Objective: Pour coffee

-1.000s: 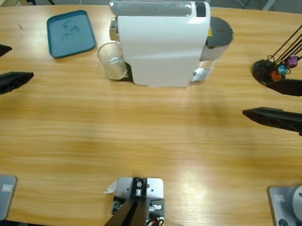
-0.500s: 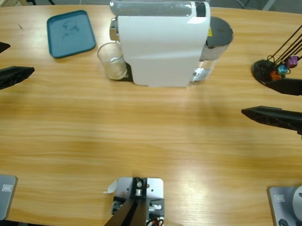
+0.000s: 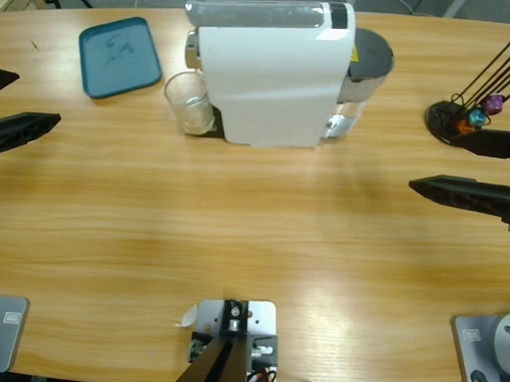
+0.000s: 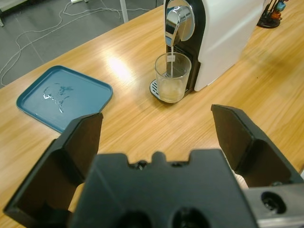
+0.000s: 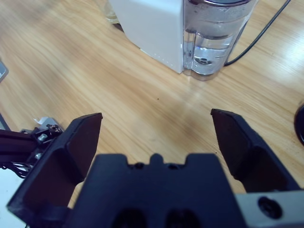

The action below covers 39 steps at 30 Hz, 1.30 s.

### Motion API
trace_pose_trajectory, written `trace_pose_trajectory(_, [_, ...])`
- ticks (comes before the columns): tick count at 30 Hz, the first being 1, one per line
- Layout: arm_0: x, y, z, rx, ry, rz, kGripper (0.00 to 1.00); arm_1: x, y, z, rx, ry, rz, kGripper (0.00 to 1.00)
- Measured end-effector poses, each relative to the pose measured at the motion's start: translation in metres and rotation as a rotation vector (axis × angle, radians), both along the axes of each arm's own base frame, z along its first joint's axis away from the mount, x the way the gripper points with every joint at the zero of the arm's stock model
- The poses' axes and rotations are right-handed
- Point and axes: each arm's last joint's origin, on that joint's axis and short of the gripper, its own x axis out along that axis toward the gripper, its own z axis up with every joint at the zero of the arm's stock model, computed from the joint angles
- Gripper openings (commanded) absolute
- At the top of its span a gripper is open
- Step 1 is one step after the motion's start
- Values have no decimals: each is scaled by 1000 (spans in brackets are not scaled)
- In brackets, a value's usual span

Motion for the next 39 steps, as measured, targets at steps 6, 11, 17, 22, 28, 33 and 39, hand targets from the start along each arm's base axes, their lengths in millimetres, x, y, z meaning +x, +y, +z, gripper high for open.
trace_pose_trajectory(6, [1,-1,-2,2,8,-6,1000,0,0,0,-2,1,-1,1000])
trace_pose_trajectory(11, [2,-2,-2,-1,11,-15,1000,1,0,-1,-3,3,-1,1000])
trace_pose_trajectory(17, [3,-4,-3,-2,17,-23,1000,1,1,-1,-4,5,-1,1000])
trace_pose_trajectory(22, [5,-5,-4,-4,25,-36,1000,1,1,-1,-3,6,-3,1000])
trace_pose_trajectory(28, [5,-6,-4,-3,27,-37,1000,2,1,-2,-5,11,-3,1000])
trace_pose_trajectory(33, [7,-7,-5,2,34,-37,1000,3,2,-2,-5,11,-3,1000])
trace_pose_trajectory(39, [7,-7,-6,2,38,-42,1000,3,2,-2,-5,11,-3,1000])
